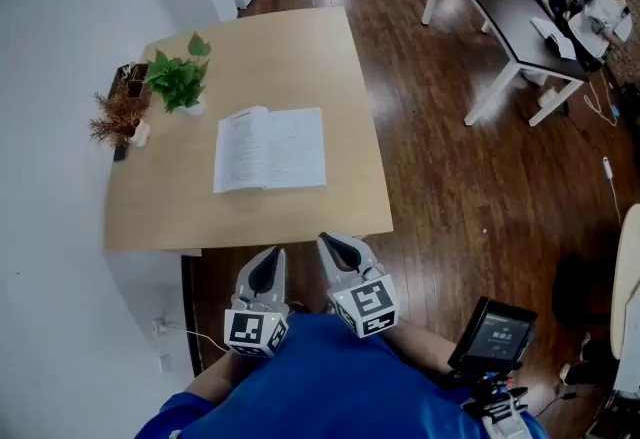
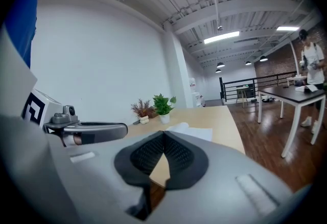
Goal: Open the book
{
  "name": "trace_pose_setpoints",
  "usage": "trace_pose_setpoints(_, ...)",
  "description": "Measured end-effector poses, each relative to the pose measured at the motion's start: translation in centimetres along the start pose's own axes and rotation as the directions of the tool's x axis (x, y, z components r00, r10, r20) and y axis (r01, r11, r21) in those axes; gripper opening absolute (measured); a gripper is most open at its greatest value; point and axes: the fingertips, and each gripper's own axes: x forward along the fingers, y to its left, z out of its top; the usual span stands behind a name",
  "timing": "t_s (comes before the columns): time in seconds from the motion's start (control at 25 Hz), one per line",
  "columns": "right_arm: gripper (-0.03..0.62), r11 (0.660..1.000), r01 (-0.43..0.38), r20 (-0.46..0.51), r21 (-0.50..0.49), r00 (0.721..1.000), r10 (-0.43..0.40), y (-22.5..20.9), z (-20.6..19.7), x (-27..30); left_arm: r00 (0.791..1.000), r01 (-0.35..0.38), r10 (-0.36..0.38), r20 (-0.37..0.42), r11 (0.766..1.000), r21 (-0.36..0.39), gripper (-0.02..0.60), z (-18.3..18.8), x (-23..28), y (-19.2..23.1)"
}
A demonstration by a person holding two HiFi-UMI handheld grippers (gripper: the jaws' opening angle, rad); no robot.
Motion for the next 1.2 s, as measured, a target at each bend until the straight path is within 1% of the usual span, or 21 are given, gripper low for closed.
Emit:
trace_pose_setpoints(0.28, 0.003, 0.999, 0.053, 0.01, 0.0, 0.999, -0.053, 1.5, 0.3, -1.4, 0.999, 0.034, -0.034, 0.01, 0.999, -0.003, 0.006, 0.6, -1.7, 0.1)
trace_pose_setpoints(0.56, 0.003, 0.997, 0.082, 0.002, -0.002, 0.997, -0.082, 3.8, -0.7, -1.4, 0.999, 0.048, -0.047, 0.017, 0.999, -0.019, 0.006, 0.0, -3.5, 1.4)
trace_pose_setpoints(0.92, 0.003, 0.996, 0.092, -0.01, -0.011, 0.996, -0.092, 4.9, -0.9, -1.5, 0.998, 0.057, -0.056, 0.02, 0.998, -0.028, 0.006, 0.0, -4.6, 1.6)
trace_pose_setpoints(1.2, 0.003, 0.995, 0.097, -0.008, -0.012, 0.995, -0.097, 5.0, -0.8, -1.5, 0.998, 0.066, -0.066, 0.015, 0.998, -0.025, 0.006, -0.1, -4.7, 1.9)
